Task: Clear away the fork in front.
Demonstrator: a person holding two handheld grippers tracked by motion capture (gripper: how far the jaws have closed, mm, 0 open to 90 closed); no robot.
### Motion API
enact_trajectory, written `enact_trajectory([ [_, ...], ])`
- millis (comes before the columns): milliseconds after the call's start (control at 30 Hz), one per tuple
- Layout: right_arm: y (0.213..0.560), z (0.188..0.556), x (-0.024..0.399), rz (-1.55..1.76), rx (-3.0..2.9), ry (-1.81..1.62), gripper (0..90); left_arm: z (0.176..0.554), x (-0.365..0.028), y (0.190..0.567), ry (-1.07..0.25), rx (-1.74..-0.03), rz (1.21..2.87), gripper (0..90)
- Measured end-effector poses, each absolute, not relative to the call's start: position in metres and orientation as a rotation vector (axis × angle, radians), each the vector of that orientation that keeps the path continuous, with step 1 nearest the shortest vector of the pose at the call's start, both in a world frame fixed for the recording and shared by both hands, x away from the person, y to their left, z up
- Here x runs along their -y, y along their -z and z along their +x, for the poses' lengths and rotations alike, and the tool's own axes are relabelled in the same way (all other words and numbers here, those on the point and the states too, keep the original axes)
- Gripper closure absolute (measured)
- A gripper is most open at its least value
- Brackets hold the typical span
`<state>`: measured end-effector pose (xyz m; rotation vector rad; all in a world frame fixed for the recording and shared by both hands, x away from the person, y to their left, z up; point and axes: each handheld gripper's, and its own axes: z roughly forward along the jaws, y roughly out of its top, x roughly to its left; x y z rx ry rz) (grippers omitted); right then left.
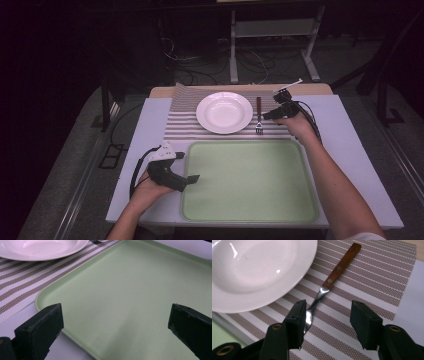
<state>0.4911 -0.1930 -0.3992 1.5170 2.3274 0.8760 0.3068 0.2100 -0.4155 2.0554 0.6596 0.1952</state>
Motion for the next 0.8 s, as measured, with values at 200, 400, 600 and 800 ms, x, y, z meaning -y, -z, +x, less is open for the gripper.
enact_trajectory([
  [200,0.399,0.508,0.184,1.573,-2.356,-0.817,51.1,0.307,-0.210,0.416,-0.192,-0.660,2.056,0.0],
  [400,0.401,0.525,0.175,1.583,-2.377,-0.767,54.1,0.307,-0.209,0.417,-0.191,-0.652,2.067,0.0],
  [600,0.405,0.541,0.165,1.630,-2.402,-0.715,56.3,0.307,-0.209,0.417,-0.193,-0.650,2.068,0.0],
  [800,0.411,0.551,0.158,1.650,-2.417,-0.664,58.8,0.307,-0.210,0.417,-0.191,-0.656,2.066,0.0],
])
